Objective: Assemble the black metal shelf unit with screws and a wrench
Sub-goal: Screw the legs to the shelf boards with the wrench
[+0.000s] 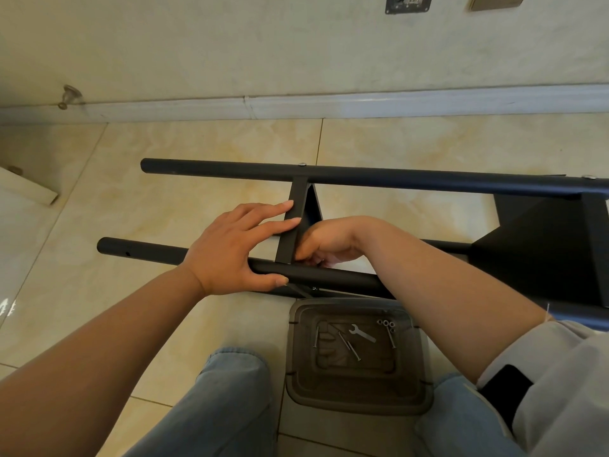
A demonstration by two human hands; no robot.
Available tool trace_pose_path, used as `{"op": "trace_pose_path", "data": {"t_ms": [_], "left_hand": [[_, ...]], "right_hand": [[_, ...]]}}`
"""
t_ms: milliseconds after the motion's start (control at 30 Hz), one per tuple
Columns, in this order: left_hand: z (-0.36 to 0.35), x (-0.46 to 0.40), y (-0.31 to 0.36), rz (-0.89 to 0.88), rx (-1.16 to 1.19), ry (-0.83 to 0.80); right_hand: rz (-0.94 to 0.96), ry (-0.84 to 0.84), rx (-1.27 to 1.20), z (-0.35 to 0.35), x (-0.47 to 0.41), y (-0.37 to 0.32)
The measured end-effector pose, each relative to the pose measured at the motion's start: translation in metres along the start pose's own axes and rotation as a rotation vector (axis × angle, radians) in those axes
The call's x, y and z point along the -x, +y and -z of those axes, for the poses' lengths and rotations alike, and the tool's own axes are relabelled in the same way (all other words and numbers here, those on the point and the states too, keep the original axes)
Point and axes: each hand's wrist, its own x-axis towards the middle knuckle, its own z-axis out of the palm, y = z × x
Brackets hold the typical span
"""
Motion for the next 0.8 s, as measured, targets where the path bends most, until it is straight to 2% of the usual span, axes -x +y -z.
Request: {"op": "trace_pose_path", "data": {"t_ms": [800], "left_hand": [[-0.0002, -0.0012, -0.0002, -0.006, -0.010, 0.003]], "right_hand": [[0.046, -0.023, 0.045, 0.0047, 0.0009, 0.0021]]}}
